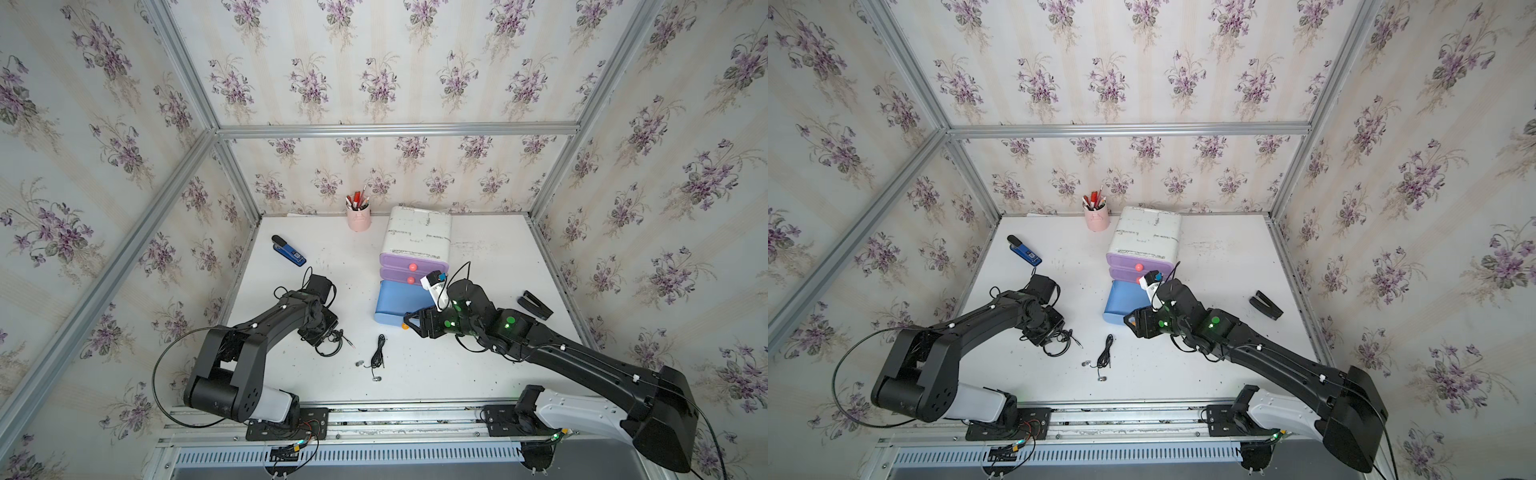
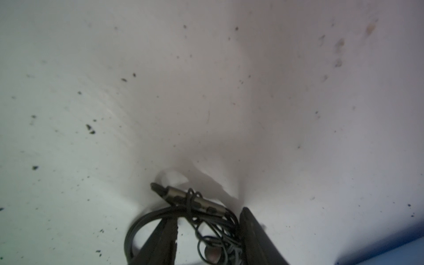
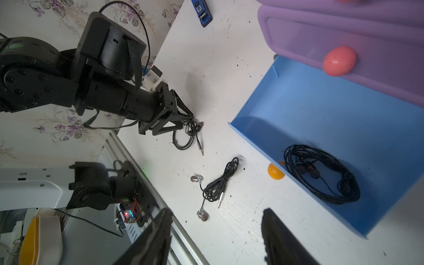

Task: Place the wired earphones into the drawer by color
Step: Pick up the wired earphones from the center of the board.

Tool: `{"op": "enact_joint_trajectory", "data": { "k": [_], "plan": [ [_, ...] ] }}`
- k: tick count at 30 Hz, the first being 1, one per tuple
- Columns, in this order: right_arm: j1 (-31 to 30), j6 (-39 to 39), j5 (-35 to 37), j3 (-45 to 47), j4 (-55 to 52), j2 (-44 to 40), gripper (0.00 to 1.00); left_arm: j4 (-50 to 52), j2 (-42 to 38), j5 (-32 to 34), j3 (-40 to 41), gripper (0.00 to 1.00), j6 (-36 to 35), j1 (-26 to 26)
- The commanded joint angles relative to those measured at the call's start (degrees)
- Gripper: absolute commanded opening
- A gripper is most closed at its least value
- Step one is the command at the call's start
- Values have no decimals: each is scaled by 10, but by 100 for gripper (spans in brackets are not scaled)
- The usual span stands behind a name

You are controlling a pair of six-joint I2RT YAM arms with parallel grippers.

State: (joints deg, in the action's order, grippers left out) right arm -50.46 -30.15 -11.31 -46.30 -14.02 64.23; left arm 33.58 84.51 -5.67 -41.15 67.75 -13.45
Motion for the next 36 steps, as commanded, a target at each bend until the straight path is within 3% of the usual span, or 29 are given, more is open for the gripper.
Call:
{"op": "enact_joint_trajectory", "data": {
  "k": [1, 11, 17, 26, 36],
  "plan": [
    [-1, 3, 8, -3, 8, 1, 65, -42, 5, 12, 5, 38, -30, 2],
    [-1, -1, 13, -1, 7, -1, 65, -41, -15, 21, -8, 16, -61, 3],
    [-1, -2, 15, -2, 7, -2, 65, -45, -55, 11, -8, 9, -78, 3],
    [-1, -13, -9, -3, 37, 9, 66, -28, -150, -43, -10, 8, -111, 4],
    [-6, -2, -116, -2, 181, 40, 69, -11, -279, -145, -35, 10, -87, -13]
  ]
}}
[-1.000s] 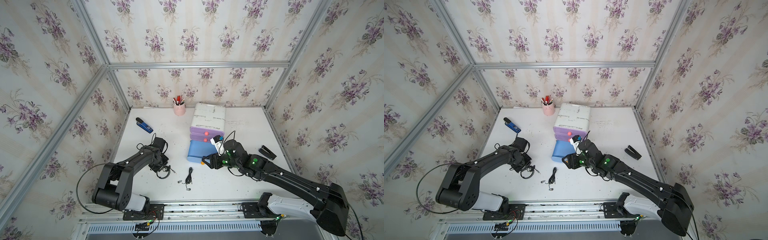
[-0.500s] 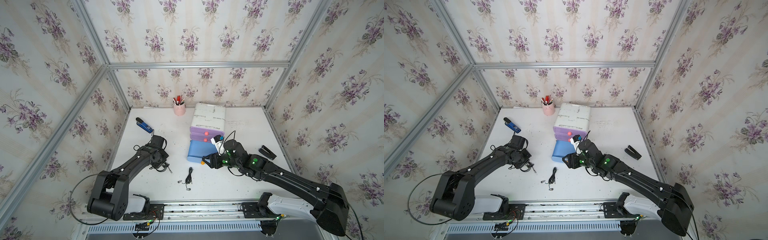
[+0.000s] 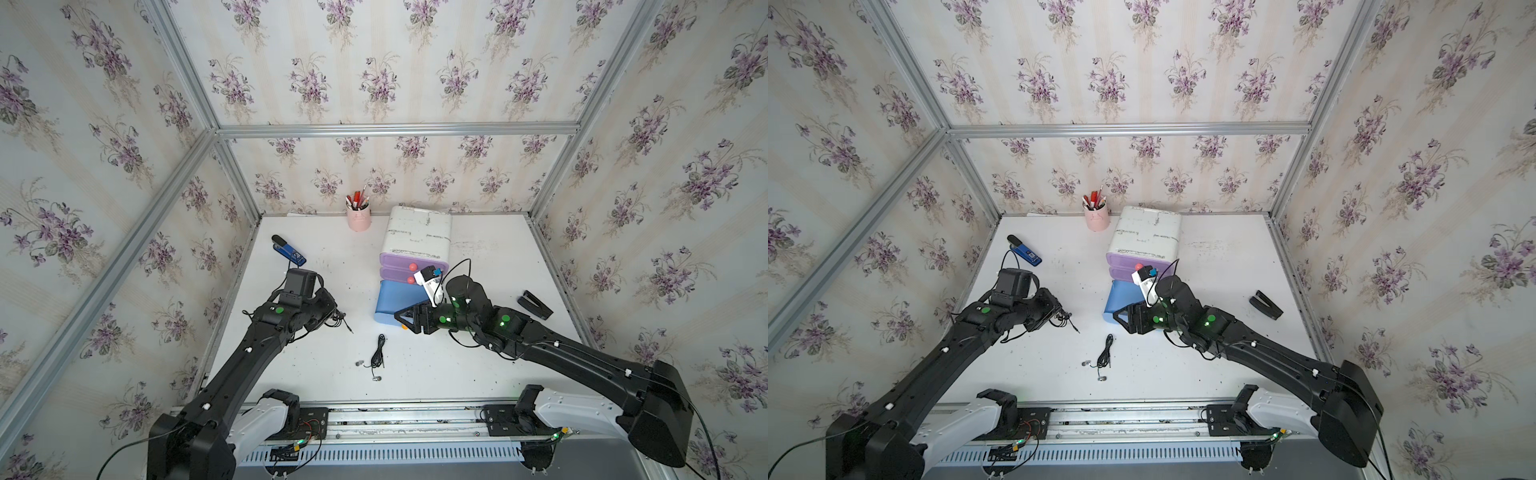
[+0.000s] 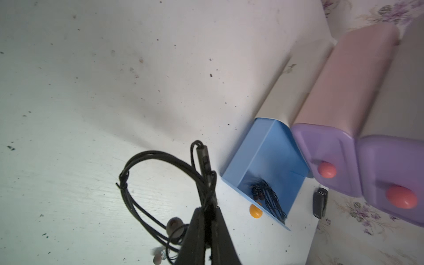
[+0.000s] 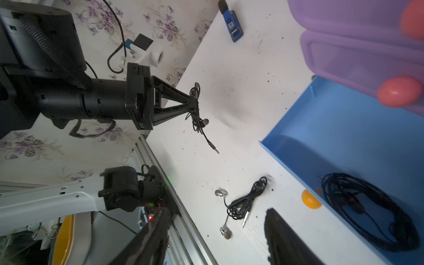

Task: Place the wired earphones into the drawer by color
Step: Pick up the wired earphones from the center of the board.

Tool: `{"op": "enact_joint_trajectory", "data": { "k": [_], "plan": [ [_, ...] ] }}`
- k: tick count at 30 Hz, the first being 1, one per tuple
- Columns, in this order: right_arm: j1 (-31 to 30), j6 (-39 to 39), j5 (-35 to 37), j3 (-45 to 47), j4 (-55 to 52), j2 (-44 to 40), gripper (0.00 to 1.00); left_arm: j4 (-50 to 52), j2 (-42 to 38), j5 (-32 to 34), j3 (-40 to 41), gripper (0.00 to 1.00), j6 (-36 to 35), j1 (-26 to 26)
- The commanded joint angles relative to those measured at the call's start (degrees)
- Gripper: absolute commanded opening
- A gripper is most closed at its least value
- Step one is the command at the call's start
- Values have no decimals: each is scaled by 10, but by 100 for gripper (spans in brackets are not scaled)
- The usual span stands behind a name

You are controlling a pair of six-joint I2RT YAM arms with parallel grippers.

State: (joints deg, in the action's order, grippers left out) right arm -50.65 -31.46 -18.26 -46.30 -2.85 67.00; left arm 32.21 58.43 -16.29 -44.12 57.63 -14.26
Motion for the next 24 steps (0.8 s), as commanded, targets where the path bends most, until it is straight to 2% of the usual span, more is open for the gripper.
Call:
{"op": "enact_joint_trajectory", "data": {
  "k": [1, 8, 13, 24],
  "plan": [
    [-7, 15, -52, -5, 75, 17, 69, 5, -25, -40, -9, 10, 20, -11],
    [-56, 76, -51, -73, 61, 95, 69, 6, -31, -39, -46, 11, 46, -73],
    [-68, 87, -45, -98, 64, 130, 69, 1, -20, -20, -61, 11, 59, -116],
    [-68, 101, -26, -113, 51, 171, 62, -6, -10, -3, -71, 12, 72, -158]
  ]
}}
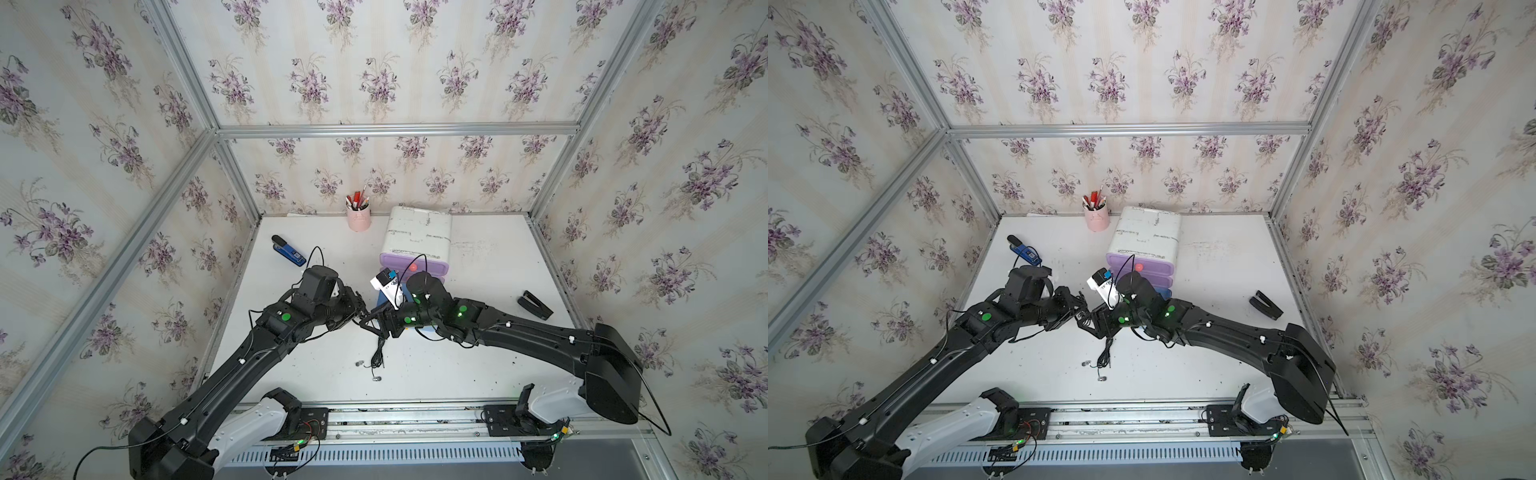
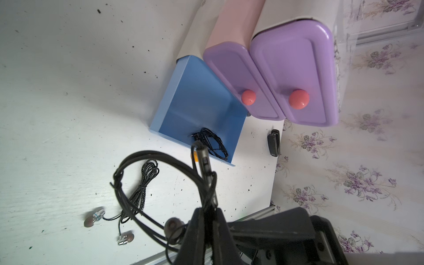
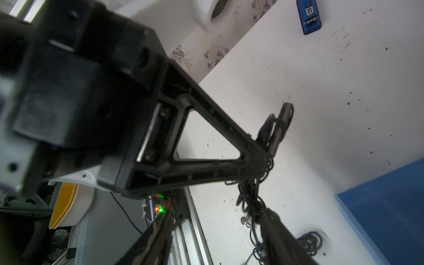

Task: Place the wired earphones into the drawer by color
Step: Pick up the wired earphones from the center of the board.

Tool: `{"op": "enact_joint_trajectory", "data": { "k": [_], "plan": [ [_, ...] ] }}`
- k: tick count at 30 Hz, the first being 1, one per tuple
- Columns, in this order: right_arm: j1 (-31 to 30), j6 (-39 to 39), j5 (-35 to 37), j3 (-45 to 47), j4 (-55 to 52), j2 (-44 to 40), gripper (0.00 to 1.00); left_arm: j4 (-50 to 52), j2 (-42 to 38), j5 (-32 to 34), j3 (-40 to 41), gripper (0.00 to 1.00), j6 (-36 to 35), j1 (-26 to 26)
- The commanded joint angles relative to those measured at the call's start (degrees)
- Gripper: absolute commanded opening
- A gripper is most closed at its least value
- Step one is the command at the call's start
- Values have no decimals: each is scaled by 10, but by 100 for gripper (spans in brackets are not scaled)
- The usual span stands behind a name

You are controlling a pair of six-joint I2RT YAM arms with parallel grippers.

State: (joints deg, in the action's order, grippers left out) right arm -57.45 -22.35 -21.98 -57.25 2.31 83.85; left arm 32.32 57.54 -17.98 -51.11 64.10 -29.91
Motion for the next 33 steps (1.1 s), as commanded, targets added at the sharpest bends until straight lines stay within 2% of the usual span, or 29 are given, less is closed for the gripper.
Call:
{"op": "enact_joint_trajectory", "data": {
  "k": [1, 9, 26, 33],
  "plan": [
    [0, 11, 12, -4, -3, 5, 61, -8, -1, 14, 0, 12, 8, -3],
    [4, 13, 39, -10, -13, 12, 51, -7, -8, 16, 1, 12, 9, -12],
    [19, 7, 40, -16, -15, 28, 26, -8, -16, 15, 3, 13, 9, -17],
    [19, 2, 10, -16, 4, 34, 23, -12, -16, 17, 8, 13, 12, -18]
  ]
}}
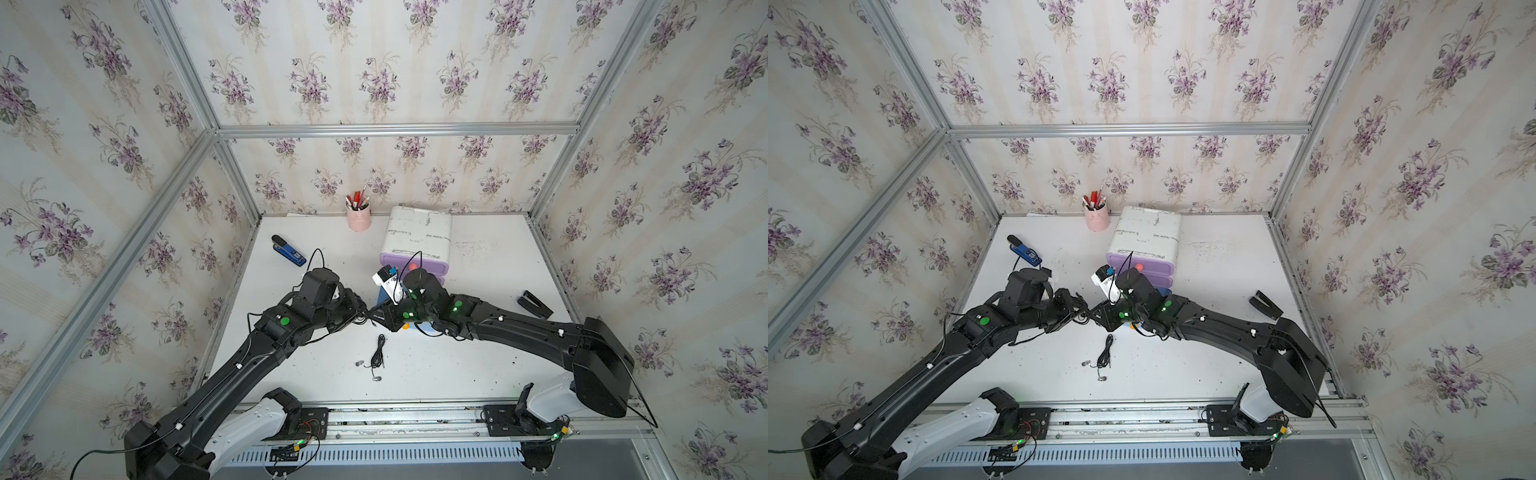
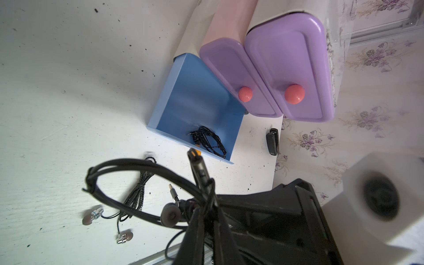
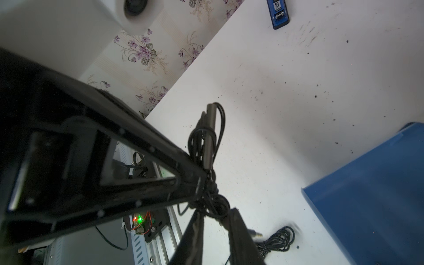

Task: Place the wired earphones into the drawer by color
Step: Pick up the wired earphones from the center of the board.

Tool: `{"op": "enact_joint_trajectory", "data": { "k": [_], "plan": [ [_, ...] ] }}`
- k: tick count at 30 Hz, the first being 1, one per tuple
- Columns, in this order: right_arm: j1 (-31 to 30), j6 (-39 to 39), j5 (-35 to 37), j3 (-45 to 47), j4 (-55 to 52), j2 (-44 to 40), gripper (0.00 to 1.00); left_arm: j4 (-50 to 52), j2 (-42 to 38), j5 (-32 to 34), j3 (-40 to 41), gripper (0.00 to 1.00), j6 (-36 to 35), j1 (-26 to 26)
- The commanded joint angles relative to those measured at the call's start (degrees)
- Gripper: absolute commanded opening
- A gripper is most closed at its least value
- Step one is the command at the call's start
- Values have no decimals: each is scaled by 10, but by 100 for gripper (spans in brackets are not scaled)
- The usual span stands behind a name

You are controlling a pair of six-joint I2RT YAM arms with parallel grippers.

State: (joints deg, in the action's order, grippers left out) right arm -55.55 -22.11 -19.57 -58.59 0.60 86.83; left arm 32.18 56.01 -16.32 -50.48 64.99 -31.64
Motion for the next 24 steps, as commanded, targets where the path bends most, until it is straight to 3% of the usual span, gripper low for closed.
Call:
{"op": "enact_joint_trajectory", "data": {
  "k": [1, 9, 24],
  "plan": [
    [0, -1, -20, -3, 23, 4, 23, -12, -1, 0, 3, 13, 2, -1],
    [0, -2, -50, 5, 44, 1, 20, -18, 2, 0, 9, 13, 3, 0],
    [0, -13, -81, 5, 55, 19, 0, -19, 1, 5, 12, 13, 5, 0]
  ]
}}
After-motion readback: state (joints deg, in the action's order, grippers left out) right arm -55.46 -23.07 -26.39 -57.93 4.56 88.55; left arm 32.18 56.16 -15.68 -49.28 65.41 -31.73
